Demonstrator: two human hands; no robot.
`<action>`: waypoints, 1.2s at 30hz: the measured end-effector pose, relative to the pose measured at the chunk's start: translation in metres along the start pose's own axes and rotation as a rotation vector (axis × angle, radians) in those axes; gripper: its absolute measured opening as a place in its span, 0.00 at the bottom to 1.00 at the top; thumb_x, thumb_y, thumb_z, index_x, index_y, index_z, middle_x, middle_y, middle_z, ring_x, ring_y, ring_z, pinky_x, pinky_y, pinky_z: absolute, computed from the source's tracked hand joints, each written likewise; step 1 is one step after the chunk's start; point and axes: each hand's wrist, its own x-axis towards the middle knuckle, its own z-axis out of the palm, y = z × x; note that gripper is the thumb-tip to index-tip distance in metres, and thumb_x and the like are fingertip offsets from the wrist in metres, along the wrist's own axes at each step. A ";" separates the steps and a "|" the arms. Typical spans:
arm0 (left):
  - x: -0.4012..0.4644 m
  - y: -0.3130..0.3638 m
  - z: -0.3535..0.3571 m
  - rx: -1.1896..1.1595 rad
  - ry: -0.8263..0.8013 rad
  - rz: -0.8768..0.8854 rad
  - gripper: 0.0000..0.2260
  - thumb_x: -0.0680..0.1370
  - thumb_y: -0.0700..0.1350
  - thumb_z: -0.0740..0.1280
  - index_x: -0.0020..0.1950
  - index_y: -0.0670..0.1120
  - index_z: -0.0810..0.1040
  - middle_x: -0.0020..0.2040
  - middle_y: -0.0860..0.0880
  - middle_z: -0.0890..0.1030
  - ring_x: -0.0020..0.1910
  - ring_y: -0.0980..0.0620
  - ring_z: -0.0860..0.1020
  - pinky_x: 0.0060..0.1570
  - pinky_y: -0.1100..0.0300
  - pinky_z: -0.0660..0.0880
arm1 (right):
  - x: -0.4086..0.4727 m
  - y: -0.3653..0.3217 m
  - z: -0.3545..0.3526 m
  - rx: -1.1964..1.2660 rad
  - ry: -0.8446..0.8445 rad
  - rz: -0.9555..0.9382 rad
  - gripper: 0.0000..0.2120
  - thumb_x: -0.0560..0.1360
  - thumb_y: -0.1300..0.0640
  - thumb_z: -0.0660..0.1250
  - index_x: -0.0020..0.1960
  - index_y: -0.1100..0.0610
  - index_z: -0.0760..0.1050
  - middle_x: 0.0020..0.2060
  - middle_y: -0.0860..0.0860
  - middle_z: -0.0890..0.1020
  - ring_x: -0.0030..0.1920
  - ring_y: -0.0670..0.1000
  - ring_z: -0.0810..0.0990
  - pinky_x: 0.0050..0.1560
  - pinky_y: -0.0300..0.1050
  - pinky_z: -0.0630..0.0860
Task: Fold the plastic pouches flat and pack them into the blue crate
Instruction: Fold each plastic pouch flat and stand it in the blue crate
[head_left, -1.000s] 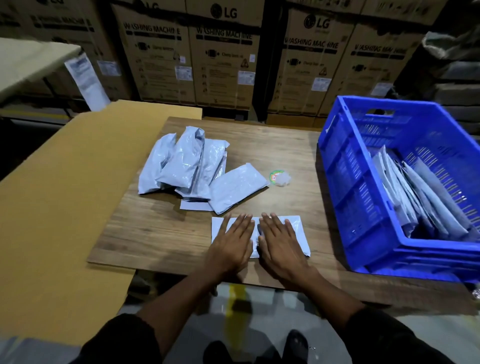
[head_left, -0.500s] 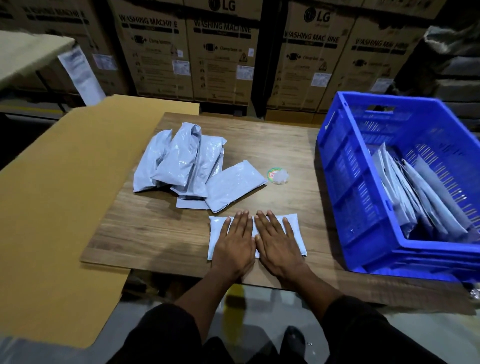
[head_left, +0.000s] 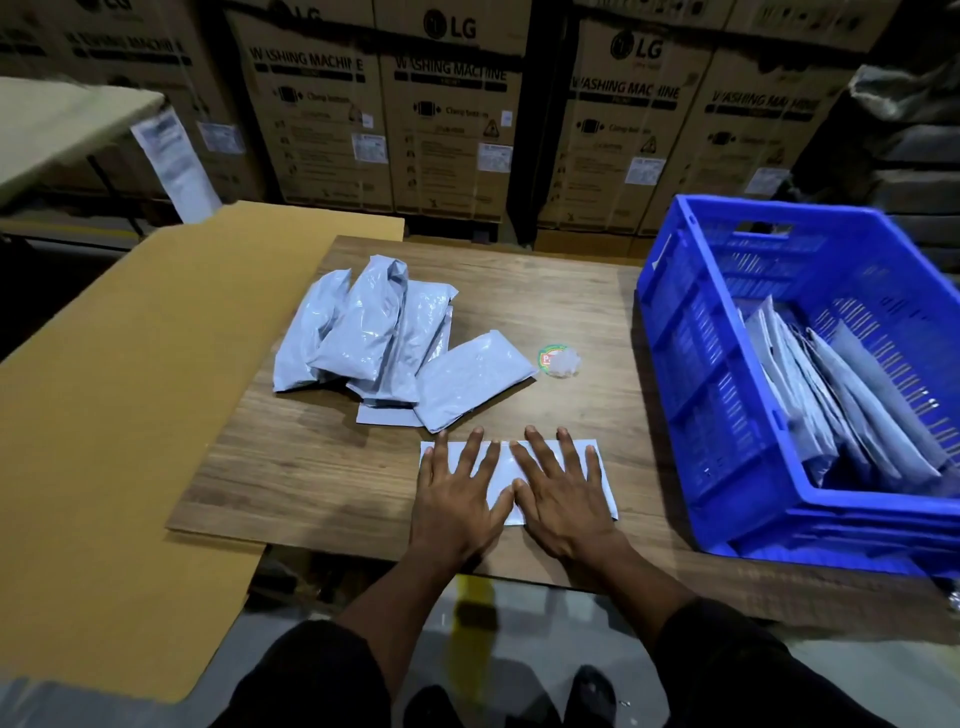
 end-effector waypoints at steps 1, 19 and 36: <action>-0.002 -0.003 -0.002 -0.006 0.008 -0.007 0.28 0.81 0.64 0.60 0.74 0.47 0.75 0.77 0.46 0.71 0.74 0.32 0.67 0.73 0.36 0.63 | 0.000 0.001 0.000 0.000 -0.004 0.004 0.28 0.82 0.40 0.45 0.79 0.47 0.61 0.80 0.48 0.59 0.80 0.60 0.53 0.73 0.66 0.49; -0.001 -0.005 -0.003 -0.221 0.299 0.151 0.20 0.86 0.41 0.53 0.66 0.30 0.77 0.65 0.32 0.79 0.66 0.37 0.77 0.67 0.43 0.70 | -0.006 0.014 -0.025 -0.023 0.068 -0.021 0.32 0.80 0.44 0.48 0.77 0.62 0.62 0.78 0.58 0.63 0.78 0.58 0.60 0.74 0.65 0.49; -0.005 0.004 0.023 -0.105 0.150 0.101 0.22 0.86 0.49 0.55 0.74 0.39 0.73 0.74 0.41 0.73 0.74 0.43 0.72 0.72 0.43 0.68 | -0.009 -0.004 -0.002 0.048 0.052 -0.018 0.29 0.82 0.46 0.49 0.80 0.56 0.59 0.79 0.51 0.61 0.78 0.53 0.59 0.76 0.57 0.50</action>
